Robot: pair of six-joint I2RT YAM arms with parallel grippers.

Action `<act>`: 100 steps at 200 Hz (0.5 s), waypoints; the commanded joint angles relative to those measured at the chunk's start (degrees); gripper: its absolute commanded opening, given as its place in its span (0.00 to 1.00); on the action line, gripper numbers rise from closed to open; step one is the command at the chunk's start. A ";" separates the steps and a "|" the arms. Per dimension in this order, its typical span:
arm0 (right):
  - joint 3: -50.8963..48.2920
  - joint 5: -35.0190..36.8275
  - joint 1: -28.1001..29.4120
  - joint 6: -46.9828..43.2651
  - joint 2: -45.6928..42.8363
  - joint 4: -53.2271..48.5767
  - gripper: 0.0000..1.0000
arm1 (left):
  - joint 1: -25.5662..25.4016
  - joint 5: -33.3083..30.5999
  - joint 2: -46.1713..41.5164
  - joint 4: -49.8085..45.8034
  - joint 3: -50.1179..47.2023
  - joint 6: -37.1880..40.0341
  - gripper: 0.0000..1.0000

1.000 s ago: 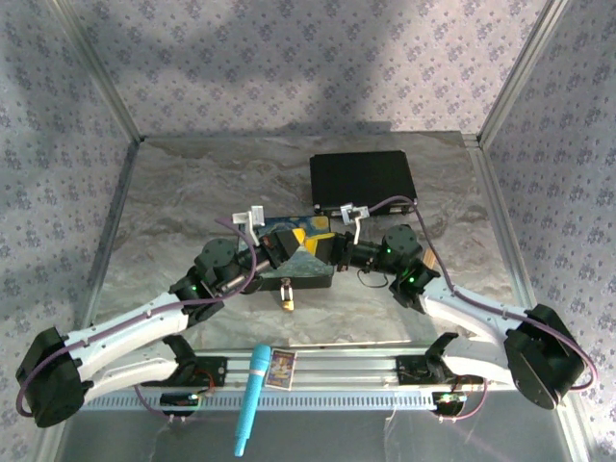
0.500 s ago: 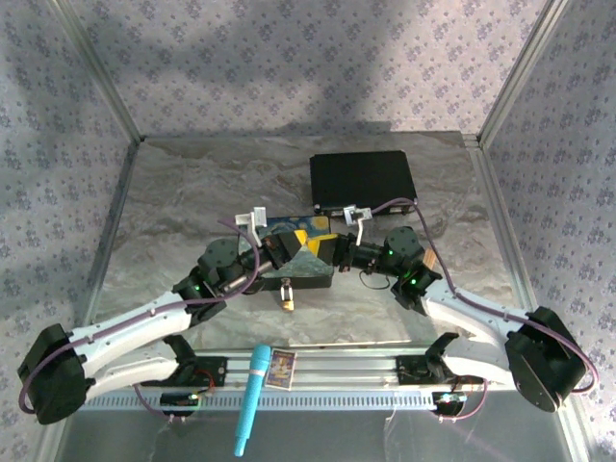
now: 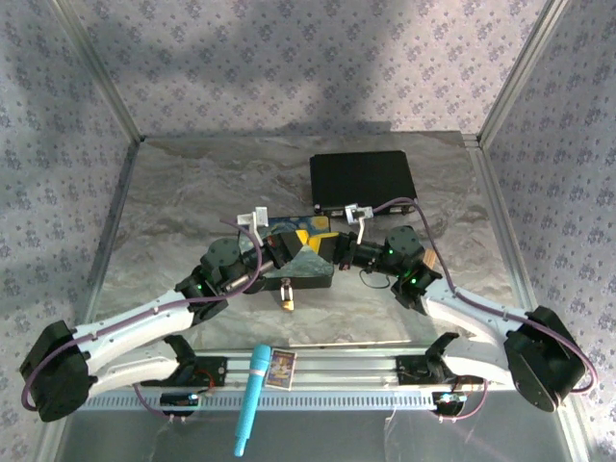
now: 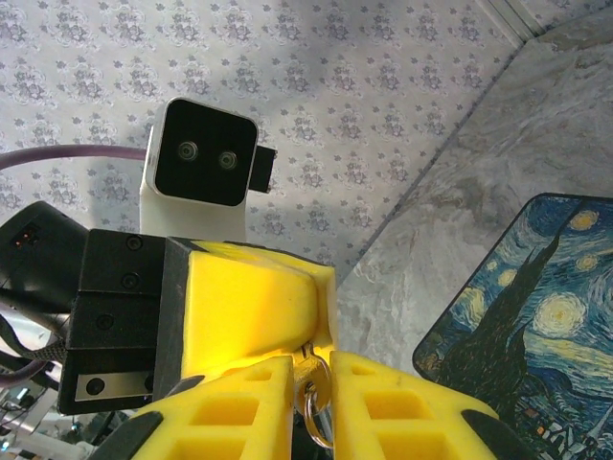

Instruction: Unlock a padlock with a key

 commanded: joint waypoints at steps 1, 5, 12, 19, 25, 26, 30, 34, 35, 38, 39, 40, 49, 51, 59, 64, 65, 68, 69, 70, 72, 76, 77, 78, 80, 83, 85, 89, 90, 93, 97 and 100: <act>0.57 -0.27 -0.02 -0.24 0.97 3.17 0.18 | 0.18 1.10 0.69 2.02 0.98 -0.32 0.00; 0.84 -0.60 0.04 -0.08 1.22 3.19 0.18 | 0.14 1.01 0.71 2.23 0.86 -0.39 0.00; 1.16 -1.29 -0.02 0.07 1.70 3.36 0.16 | 0.11 0.89 0.68 2.50 0.66 -0.71 0.00; 1.07 -1.56 -0.10 0.46 2.11 4.12 0.15 | 0.08 0.74 0.55 2.59 0.56 -0.85 0.00; 0.87 -1.65 -0.04 0.79 2.30 4.79 0.14 | 0.04 0.71 0.42 2.44 0.55 -0.62 0.00; 0.81 -1.65 -0.03 0.81 2.33 4.91 0.13 | 0.04 0.72 0.37 2.40 0.59 -0.61 0.00; 0.64 -1.66 -0.06 0.94 2.40 5.24 0.12 | 0.04 0.60 0.30 2.09 0.63 -0.44 0.00; 0.53 -1.65 -0.10 1.08 2.45 5.51 0.12 | 0.05 0.46 0.17 1.78 0.60 -0.36 0.00; 0.51 -1.65 -0.11 1.08 2.45 5.53 0.12 | 0.00 0.42 0.11 1.67 0.62 -0.34 0.00; 0.42 -1.59 -0.09 1.16 2.44 5.63 0.11 | -0.01 0.31 0.02 1.46 0.63 -0.33 0.00; 0.32 -1.58 -0.05 1.21 2.44 5.64 0.11 | -0.03 0.26 -0.01 1.42 0.63 -0.33 0.00; 0.27 -1.58 -0.04 1.24 2.44 5.69 0.11 | 0.01 0.19 -0.02 1.36 0.63 -0.33 0.00; -0.03 -1.60 -0.15 1.33 2.31 5.89 0.09 | 0.01 -0.16 -0.20 1.29 0.48 -0.33 0.00; -0.17 -1.58 -0.19 1.28 2.28 5.91 0.09 | -0.01 -0.23 -0.28 1.30 0.49 -0.33 0.00; -0.54 -1.57 -0.19 1.30 2.04 5.84 0.09 | 0.04 -0.62 -0.50 1.30 0.22 -0.49 0.00; -0.68 -1.47 -0.24 1.42 1.85 5.83 0.08 | 0.03 -0.95 -0.70 1.25 0.05 -0.51 0.00; -0.71 -1.43 -0.22 1.38 1.80 5.83 0.08 | 0.04 -0.99 -0.68 1.23 0.03 -0.51 0.00; -0.86 -1.41 -0.32 1.37 1.68 5.76 0.07 | 0.05 -1.14 -0.79 1.17 0.02 -0.51 0.00; -0.89 -1.40 -0.30 1.31 1.66 5.75 0.07 | 0.05 -1.21 -0.81 1.14 -0.03 -0.51 0.00; -0.95 -1.40 -0.29 1.33 1.61 5.75 0.07 | 0.09 -1.25 -0.82 1.09 -0.05 -0.51 0.00; -1.03 -1.44 -0.35 1.39 1.57 5.74 0.06 | 0.08 -1.34 -0.89 1.05 -0.06 -0.46 0.00; -1.19 -1.46 -0.37 1.40 1.44 5.72 0.06 | 0.07 -1.56 -1.03 0.84 -0.09 -0.51 0.00; -1.19 -1.47 -0.42 1.38 1.41 5.73 0.05 | 0.10 -1.60 -1.06 0.80 -0.13 -0.51 0.00; -1.23 -1.43 -0.44 1.41 1.35 5.69 0.05 | 0.12 -1.66 -1.08 0.74 -0.14 -0.51 0.00; -1.26 -1.40 -0.41 1.43 1.27 5.66 0.05 | 0.09 -1.77 -1.15 0.70 -0.15 -0.51 0.00; -1.34 -1.40 -0.38 1.44 1.23 5.65 0.04 | 0.13 -1.99 -1.20 0.62 -0.20 -0.48 0.00; -1.35 -1.37 -0.44 1.37 1.22 5.70 0.03 | 0.09 -2.10 -1.25 0.64 -0.28 -0.50 0.00; -1.44 -1.48 -0.42 1.41 1.12 5.74 0.01 | 0.09 -2.43 -1.34 0.72 -0.45 -0.59 0.00; -1.44 -1.57 -0.44 1.42 1.12 5.74 0.00 | 0.11 -2.52 -1.39 0.75 -0.48 -0.59 0.00; -1.45 -1.71 -0.46 1.38 1.08 5.74 0.00 | 0.07 -2.71 -1.48 0.88 -0.64 -0.72 0.00; -1.51 -1.66 -0.46 1.45 1.08 5.74 0.00 | 0.05 -3.17 -1.65 0.92 -0.83 -0.85 0.00; -1.53 -1.67 -0.46 1.52 1.04 5.74 0.00 | 0.12 -3.50 -1.72 0.80 -0.96 -0.98 0.00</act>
